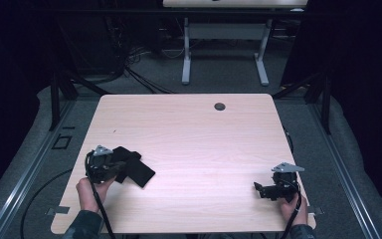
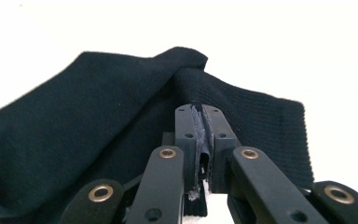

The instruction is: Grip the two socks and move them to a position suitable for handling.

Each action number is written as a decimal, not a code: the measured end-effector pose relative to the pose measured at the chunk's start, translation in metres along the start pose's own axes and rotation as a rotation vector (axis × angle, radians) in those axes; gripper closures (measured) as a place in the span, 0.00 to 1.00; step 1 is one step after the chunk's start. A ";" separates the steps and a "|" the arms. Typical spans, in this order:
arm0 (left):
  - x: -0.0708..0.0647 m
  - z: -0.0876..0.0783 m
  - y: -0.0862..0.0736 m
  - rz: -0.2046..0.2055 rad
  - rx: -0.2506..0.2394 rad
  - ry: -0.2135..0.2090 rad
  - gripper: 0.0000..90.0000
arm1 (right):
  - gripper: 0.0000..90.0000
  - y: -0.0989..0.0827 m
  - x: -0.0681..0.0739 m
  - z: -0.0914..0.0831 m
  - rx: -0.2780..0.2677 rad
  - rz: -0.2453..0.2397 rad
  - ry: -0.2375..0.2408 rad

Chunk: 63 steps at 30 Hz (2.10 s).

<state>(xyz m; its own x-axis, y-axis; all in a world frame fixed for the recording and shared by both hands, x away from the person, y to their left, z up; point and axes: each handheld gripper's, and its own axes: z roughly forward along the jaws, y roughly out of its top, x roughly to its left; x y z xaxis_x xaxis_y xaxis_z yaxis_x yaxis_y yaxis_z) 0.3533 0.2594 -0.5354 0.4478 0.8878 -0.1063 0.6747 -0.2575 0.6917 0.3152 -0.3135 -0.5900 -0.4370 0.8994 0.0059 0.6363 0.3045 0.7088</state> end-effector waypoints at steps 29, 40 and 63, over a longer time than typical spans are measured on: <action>-0.019 -0.049 0.035 0.029 -0.090 -0.024 0.96 | 0.00 0.000 0.000 0.000 0.000 0.001 -0.001; -0.039 -0.077 0.058 0.088 -0.138 -0.024 0.96 | 0.00 0.000 0.000 0.000 0.001 0.000 0.001; -0.027 -0.084 0.092 0.082 -0.095 -0.001 0.95 | 0.00 0.000 0.000 0.000 0.000 0.003 -0.003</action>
<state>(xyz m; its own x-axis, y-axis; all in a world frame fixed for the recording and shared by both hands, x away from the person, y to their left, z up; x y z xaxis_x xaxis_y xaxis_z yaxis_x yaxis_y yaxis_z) 0.3543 0.2439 -0.4089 0.4999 0.8648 -0.0475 0.5775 -0.2919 0.7624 0.3153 -0.3132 -0.5900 -0.4337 0.9011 0.0060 0.6375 0.3021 0.7087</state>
